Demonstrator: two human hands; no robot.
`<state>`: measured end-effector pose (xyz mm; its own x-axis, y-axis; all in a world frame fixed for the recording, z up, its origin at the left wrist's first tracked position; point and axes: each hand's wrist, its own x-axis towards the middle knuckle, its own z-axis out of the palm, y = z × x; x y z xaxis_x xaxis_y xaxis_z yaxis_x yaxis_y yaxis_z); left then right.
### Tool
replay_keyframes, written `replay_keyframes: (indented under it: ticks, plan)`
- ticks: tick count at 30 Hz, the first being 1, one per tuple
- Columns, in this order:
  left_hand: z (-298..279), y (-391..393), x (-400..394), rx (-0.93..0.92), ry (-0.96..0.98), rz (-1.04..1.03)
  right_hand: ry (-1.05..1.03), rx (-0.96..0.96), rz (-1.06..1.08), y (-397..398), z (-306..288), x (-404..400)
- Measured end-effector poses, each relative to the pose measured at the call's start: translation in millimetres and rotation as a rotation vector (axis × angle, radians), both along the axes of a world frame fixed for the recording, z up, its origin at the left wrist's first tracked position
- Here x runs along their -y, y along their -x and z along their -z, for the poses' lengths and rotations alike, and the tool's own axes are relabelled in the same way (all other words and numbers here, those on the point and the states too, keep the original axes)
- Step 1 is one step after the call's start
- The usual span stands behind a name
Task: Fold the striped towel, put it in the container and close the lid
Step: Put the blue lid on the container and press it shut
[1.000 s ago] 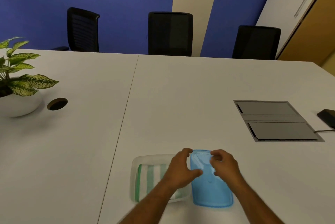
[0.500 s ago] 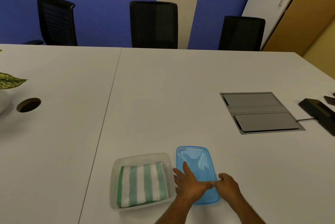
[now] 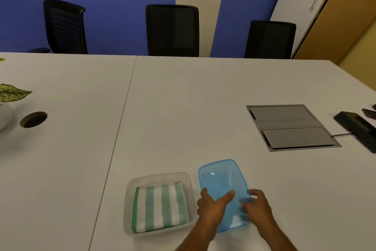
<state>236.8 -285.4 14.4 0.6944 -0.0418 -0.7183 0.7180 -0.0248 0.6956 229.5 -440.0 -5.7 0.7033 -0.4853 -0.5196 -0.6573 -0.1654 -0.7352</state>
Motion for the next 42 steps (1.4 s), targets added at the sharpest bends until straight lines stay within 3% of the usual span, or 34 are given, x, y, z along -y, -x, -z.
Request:
replay_keyframes:
  ticks: [3,6,11,15,17,19,22,24,26,28,32,37,42]
  plan:
    - [-14.6,-2.2,-1.1,-0.017,0.156,-0.097,-0.238,0.131,0.046,3.3,-21.6,2.3]
    - [-35.7,-4.3,-7.9,-0.049,0.339,-0.124,-0.175,0.295,-0.055,10.6,-42.7,-0.2]
    - [-55.7,-17.1,-44.4,-0.103,0.551,-0.201,0.283,0.621,-0.303,27.1,-60.8,-20.1]
    - [-72.5,-27.3,-93.9,-0.032,0.789,-0.270,0.698,1.022,-0.536,30.0,-60.4,-32.7]
    - [-79.7,-25.3,-116.9,-0.028,0.837,-0.261,0.814,1.116,-0.667,29.6,-66.3,-40.9]
    - [-80.8,-19.1,-138.0,-0.016,0.762,-0.251,0.793,1.097,-0.813,33.5,-73.4,-48.2]
    - [-75.0,-4.2,-166.2,0.024,0.697,-0.271,0.486,0.922,-0.932,41.9,-76.0,-58.1]
    - [-71.1,5.0,-182.0,0.048,0.651,-0.248,0.197,0.771,-0.735,41.5,-73.5,-70.2]
    - [-66.2,13.0,-193.8,0.070,0.575,-0.231,-0.150,0.513,-0.396,32.7,-72.3,-89.1]
    - [-65.5,20.4,-202.6,0.098,0.529,-0.217,-0.366,0.357,-0.246,22.4,-62.7,-102.4]
    - [-61.3,27.7,-213.4,0.193,0.352,-0.222,-0.387,0.346,-0.238,17.8,-50.5,-117.5]
    - [-38.9,36.0,-205.6,0.462,-0.255,-0.256,-0.312,0.310,-0.280,8.8,-41.4,-136.2]
    - [-21.2,37.1,-208.5,0.565,-0.392,-0.310,-0.178,0.224,-0.355,-2.0,-31.7,-150.3]
